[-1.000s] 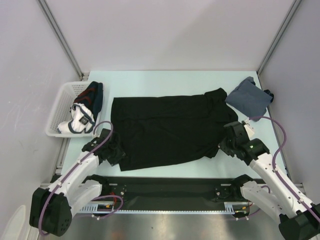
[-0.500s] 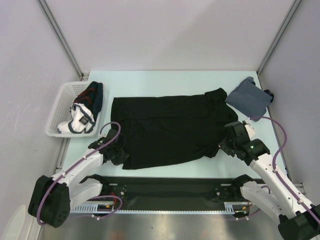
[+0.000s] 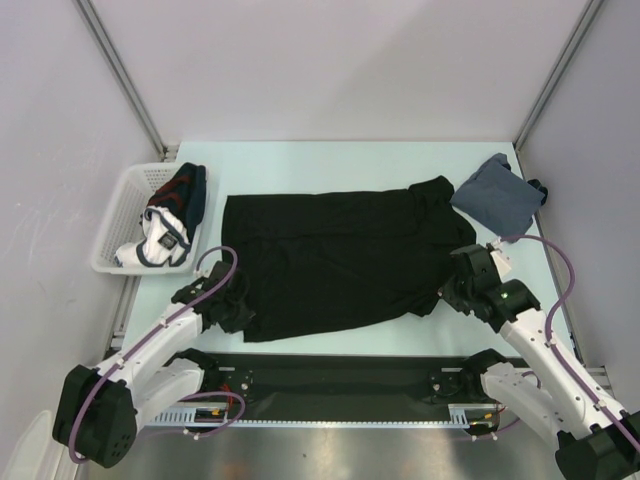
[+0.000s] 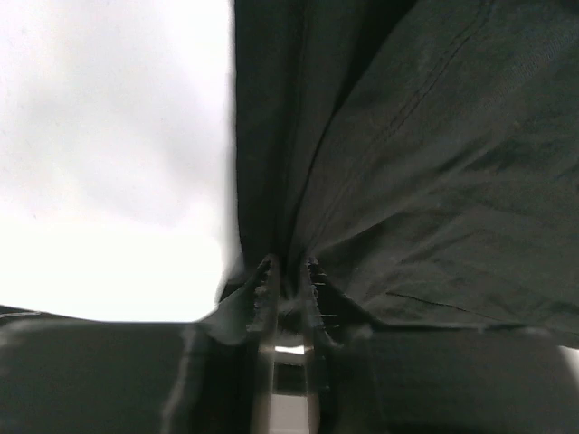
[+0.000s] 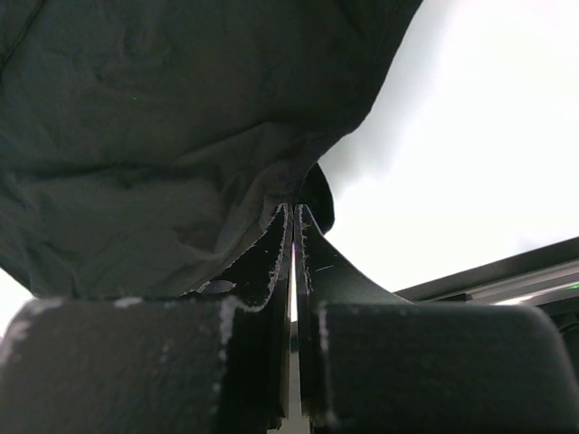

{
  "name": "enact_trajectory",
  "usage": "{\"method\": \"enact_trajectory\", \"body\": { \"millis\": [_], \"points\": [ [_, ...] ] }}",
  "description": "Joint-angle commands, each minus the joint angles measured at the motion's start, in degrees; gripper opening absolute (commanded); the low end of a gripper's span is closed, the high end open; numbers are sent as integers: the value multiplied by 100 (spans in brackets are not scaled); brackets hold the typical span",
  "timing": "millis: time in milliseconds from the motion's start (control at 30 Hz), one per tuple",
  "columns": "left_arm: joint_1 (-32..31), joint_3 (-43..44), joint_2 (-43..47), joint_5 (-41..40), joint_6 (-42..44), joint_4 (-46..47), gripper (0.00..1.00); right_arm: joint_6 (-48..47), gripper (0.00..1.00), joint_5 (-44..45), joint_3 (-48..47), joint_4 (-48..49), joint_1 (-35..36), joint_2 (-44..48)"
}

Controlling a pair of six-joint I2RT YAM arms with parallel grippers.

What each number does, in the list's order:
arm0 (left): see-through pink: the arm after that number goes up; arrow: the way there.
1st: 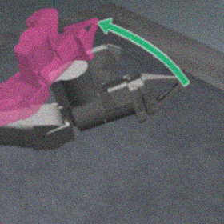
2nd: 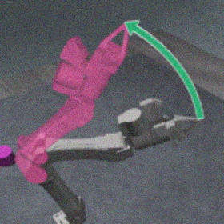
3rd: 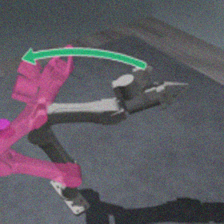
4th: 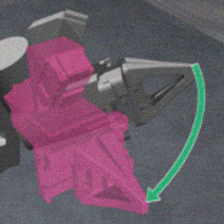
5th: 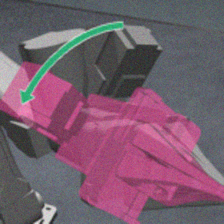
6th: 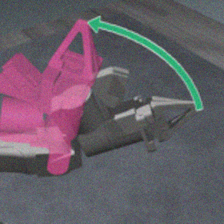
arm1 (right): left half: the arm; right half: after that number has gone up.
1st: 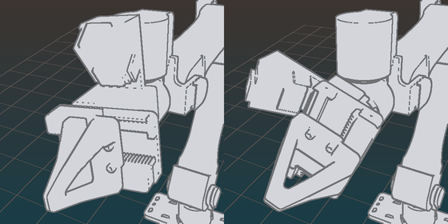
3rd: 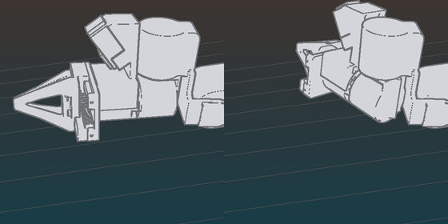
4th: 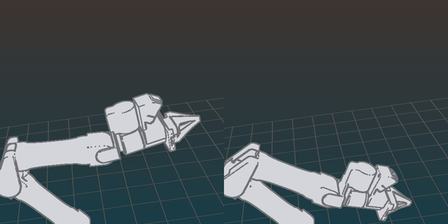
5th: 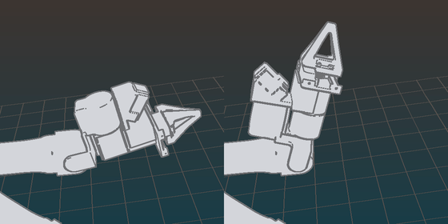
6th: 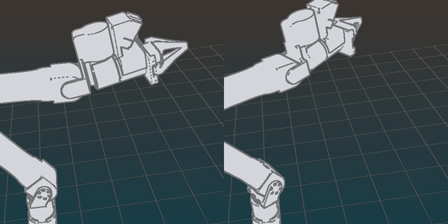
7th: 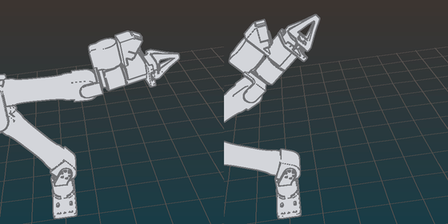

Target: Fold and stack the tank tops

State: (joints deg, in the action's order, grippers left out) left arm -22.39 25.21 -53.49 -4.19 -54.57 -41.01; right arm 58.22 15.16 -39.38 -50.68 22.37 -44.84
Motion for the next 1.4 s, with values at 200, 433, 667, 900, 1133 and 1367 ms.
{"method": "enact_trajectory", "body": {
  "millis": [200, 433, 667, 900, 1133, 1367],
  "points": [
    [-46, -25, -21, 172, 7, 76, 24, -47, 2, 40, 70, 67, -22, 107],
    [-55, -52, 49, 155, -19, -3, 0, -47, 1, 40, 79, 67, -31, 116],
    [-55, 221, 418, -21, -124, -503, 0, -56, 1, 57, 27, 5, -57, 124],
    [-46, 476, 1867, -135, -994, -1558, 0, 146, 0, 154, 167, -434, -66, 414],
    [-46, 967, 2897, -363, -1513, -2586, 0, 278, 0, 181, 176, -742, -92, 766],
    [-46, 1179, 3213, -487, -1689, -3000, 0, 304, 0, 180, 141, -1058, -92, 1047]
  ]
}}
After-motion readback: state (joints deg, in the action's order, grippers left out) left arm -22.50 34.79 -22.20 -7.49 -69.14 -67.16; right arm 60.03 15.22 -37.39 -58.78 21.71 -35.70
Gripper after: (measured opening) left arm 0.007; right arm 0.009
